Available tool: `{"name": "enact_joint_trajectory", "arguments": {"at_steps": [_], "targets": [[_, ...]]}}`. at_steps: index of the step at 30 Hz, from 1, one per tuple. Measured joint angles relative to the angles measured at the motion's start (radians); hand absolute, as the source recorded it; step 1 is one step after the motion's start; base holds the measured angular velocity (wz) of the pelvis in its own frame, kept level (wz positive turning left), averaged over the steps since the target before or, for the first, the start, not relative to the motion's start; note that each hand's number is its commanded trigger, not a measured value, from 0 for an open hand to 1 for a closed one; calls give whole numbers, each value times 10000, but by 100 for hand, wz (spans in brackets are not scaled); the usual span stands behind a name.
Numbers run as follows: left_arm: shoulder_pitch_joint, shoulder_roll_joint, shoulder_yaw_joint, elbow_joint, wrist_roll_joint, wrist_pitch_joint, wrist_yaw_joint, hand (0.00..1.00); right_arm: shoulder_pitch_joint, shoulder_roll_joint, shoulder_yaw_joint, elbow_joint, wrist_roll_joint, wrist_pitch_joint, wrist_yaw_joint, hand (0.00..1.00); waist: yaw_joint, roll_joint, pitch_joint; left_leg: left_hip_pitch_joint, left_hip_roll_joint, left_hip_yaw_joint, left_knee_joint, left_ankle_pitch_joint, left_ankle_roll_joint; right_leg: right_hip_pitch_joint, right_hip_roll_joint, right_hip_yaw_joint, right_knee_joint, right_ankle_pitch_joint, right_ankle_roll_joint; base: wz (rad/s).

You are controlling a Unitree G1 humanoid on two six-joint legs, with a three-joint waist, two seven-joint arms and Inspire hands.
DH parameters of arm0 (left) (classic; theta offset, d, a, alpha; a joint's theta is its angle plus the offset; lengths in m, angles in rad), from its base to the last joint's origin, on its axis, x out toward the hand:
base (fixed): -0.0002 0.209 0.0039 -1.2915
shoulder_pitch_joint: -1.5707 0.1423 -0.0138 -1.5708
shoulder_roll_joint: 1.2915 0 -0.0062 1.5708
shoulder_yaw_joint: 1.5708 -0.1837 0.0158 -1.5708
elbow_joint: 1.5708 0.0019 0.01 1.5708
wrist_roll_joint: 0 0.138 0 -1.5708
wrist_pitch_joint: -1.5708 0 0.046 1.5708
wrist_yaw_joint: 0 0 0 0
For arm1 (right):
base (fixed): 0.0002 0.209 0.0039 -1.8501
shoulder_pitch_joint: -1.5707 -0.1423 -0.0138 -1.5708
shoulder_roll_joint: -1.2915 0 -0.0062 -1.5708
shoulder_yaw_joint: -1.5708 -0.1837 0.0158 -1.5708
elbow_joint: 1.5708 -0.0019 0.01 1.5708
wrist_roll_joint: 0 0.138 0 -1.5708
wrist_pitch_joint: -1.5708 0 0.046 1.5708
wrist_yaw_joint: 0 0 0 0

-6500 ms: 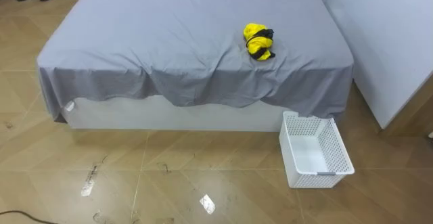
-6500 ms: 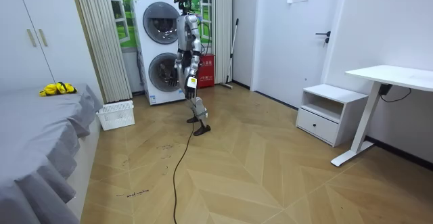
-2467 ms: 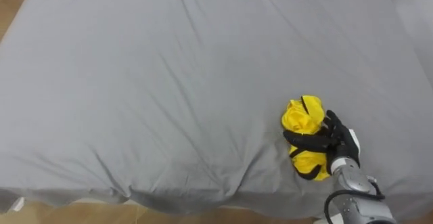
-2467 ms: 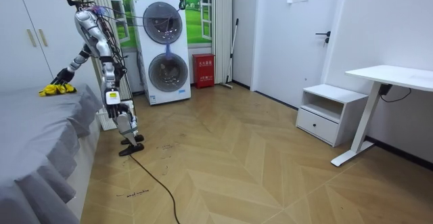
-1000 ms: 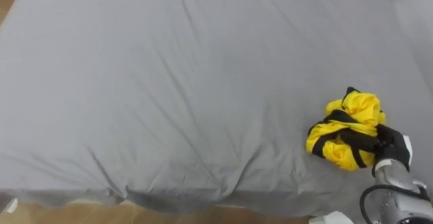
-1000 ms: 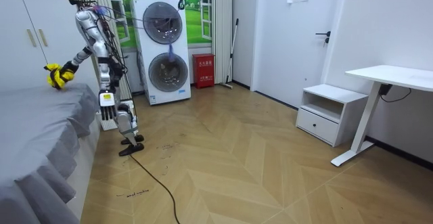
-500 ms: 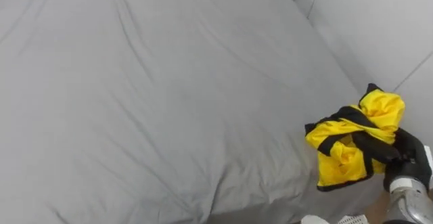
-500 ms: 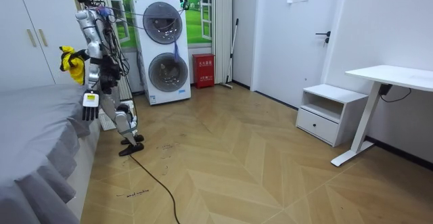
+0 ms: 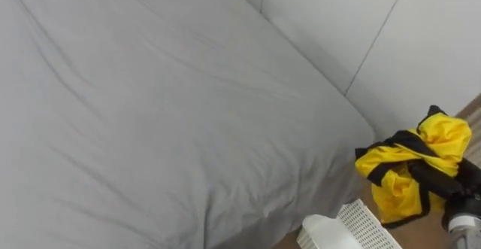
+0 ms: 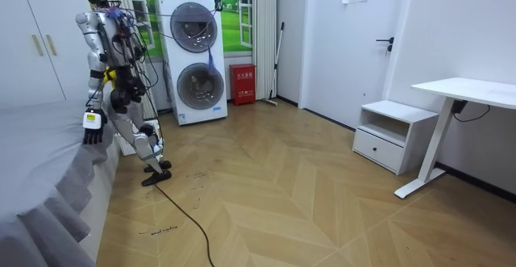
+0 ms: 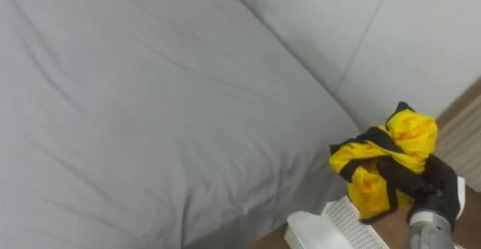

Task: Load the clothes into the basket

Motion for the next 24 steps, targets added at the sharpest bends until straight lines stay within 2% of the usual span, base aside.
{"name": "enact_joint_trajectory", "arguments": {"at_steps": [5, 7, 9, 11, 13, 14, 18, 21, 24], "targets": [[-39, 58, -476, -4, -34, 66, 0, 0, -49, 139, 2, 528, 159, 148, 147, 100, -346, 263, -11, -580, 12, 122, 6, -3, -1, -772, 59, 102, 329, 3, 15, -11], [-117, 95, -572, 10, -96, 66, -5, 0, -229, 133, -1, 652, 367, 147, 204, 100, -367, 350, 7, -848, 21, 134, 7, -5, 2, -1157, 103, 234, 495, 4, 16, -15], [-303, 95, -598, 116, -180, 64, -18, 0, -718, 50, -5, 1248, 683, 147, 302, 100, -397, 439, 1, -1154, 37, 132, 45, -6, 4, -1465, 127, 227, 648, 17, 37, -6], [-518, 83, -682, 181, -420, 51, -104, 0, -1265, -120, -213, 2068, 735, 139, 360, 100, -434, 680, 37, -1560, 66, 92, 167, -46, 68, -1839, 133, 186, 738, 65, 70, 10], [-583, 83, -841, 179, -698, -84, -99, 0, -1807, -278, -263, 2696, 830, 91, 373, 100, -399, 893, 40, -1953, 76, 152, 300, -57, 86, -2255, 132, 219, 886, 84, 102, -3], [-665, 62, -882, 194, -881, -155, -99, 0, -2104, -382, -264, 2984, 879, 60, 306, 100, -358, 1043, 85, -2174, 74, 201, 358, -58, 88, -2528, 127, 217, 993, 98, 124, -3], [-993, 64, -910, 343, -986, -336, -86, 0, -3154, -522, -260, 4038, 1120, -35, -111, 100, -278, 1459, 76, -2965, 63, 170, 487, -38, 118, -3456, 113, 144, 1442, 94, 131, 3], [-1080, 77, -1118, 321, -1177, -578, -86, 0, -3779, -647, -263, 4709, 1643, -87, -456, 100, -42, 1558, 78, -3417, 32, 153, 494, 38, 219, -4059, 116, 75, 1740, 80, 129, 3], [-1116, 107, -1173, 294, -1176, -578, -83, 0, -3943, -647, -261, 4932, 1831, -314, -848, 100, 182, 1578, 77, -3770, 30, 54, 505, 81, 249, -4485, 98, -73, 1912, 41, 80, 14]]}}
